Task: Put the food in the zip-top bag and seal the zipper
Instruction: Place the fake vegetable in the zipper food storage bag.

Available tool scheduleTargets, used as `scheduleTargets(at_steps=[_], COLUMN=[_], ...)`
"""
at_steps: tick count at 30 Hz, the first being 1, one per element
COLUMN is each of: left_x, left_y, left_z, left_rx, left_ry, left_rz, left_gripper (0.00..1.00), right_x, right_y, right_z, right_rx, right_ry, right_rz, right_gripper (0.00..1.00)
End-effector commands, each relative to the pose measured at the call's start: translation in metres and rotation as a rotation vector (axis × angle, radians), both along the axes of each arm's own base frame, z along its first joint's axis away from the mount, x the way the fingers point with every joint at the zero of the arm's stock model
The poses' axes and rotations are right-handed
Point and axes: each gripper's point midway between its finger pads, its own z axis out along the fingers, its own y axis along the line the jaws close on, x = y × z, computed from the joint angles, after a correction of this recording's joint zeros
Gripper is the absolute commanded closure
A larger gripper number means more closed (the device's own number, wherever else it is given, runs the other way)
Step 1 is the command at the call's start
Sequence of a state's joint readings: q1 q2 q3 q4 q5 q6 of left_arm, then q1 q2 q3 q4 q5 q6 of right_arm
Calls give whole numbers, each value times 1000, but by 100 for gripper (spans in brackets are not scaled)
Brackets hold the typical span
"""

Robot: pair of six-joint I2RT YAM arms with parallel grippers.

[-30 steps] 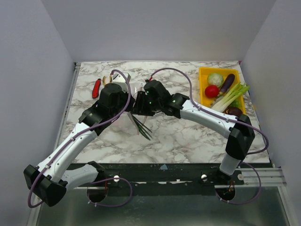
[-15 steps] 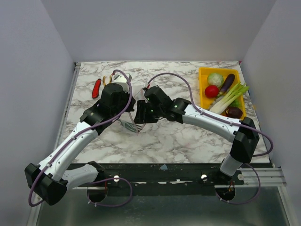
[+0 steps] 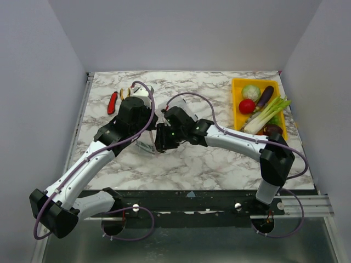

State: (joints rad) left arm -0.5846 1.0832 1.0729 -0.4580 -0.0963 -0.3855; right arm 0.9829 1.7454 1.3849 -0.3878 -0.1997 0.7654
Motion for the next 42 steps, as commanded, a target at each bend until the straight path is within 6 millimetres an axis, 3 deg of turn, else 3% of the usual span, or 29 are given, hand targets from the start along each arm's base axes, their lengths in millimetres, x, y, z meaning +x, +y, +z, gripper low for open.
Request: scheduleTargets(at_steps=[1,8,11,14,16,22,29,34,42], left_x=[0,-1,-2,-6,-11,-29,-49,-66,-79], left_y=[-6,-8,-10,-12,-11,0,-7,-23,-33], left_z=[7,5,1,-11,-23,-50,-46,-43,-19], left_rx=[-17,-28,-44,-70,-77,-118,-271,-357,-465], left_ry=[-12,0,28,97,154,287,357,454,465], left_rz=[-23,-26,-21,10,28,133,151,97,40], left_gripper=[100,100,100,100,100,100,100,100,100], right_x=[-5,-2,0,3,8,8,3,25,52], right_y=[18,22,20,19,18,-4,-28,-37,-16], right_z=[-22,-61,-72,-64,-53,-24,6,3,-4], right_rx=[32,14,26,67,105,169,189,132,141], right_ry=[47,15,5,-15,-44,-105,-207,-278,-303], right_rz=[30,6,-26,-64,-98,-195,-303,-406,-502], right_gripper=[56,59,77,95,100,100,100,100,100])
